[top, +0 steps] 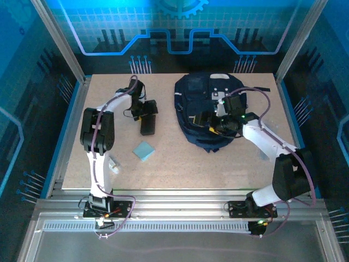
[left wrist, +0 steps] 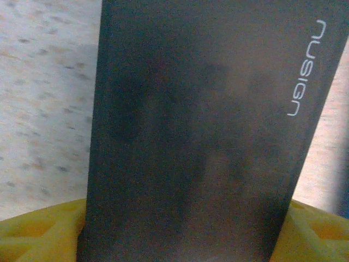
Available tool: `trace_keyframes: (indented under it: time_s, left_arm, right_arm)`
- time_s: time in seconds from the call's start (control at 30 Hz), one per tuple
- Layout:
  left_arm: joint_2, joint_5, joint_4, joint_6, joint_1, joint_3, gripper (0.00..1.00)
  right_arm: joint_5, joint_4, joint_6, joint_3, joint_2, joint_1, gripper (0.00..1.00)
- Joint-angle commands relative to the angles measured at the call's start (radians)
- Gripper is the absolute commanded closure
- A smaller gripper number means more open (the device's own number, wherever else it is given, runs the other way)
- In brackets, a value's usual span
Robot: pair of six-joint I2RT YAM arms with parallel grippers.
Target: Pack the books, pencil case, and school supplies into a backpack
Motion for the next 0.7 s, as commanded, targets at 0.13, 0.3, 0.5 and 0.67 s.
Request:
trace_keyframes:
  time_s: [0.13, 0.3, 0.5, 0.67]
  left_arm:
    - [-0.194, 0.218, 0.385, -0.352, -0.086, -0.169, 0.36]
    - [-0.221, 0.264, 0.602, -0.536, -0.142, -0.261, 0.36]
    - [-0.264, 0.237, 0.713, -0.615, -0.193, -0.324, 0.35]
    - [-0.295, 0.229, 0.749, -0.648, -0.208, -0.357, 0.35]
  right_arm:
    - [0.058, 0.089, -0.126, 0.108, 0.077, 0.116, 0.03]
    - [0.068, 0.132, -0.169, 0.131, 0.107, 0.163, 0.09]
    - [0.072, 0.153, -0.182, 0.165, 0.156, 0.201, 0.10]
    - [0.159, 0.140, -0.193, 0.195, 0.222, 0.222, 0.13]
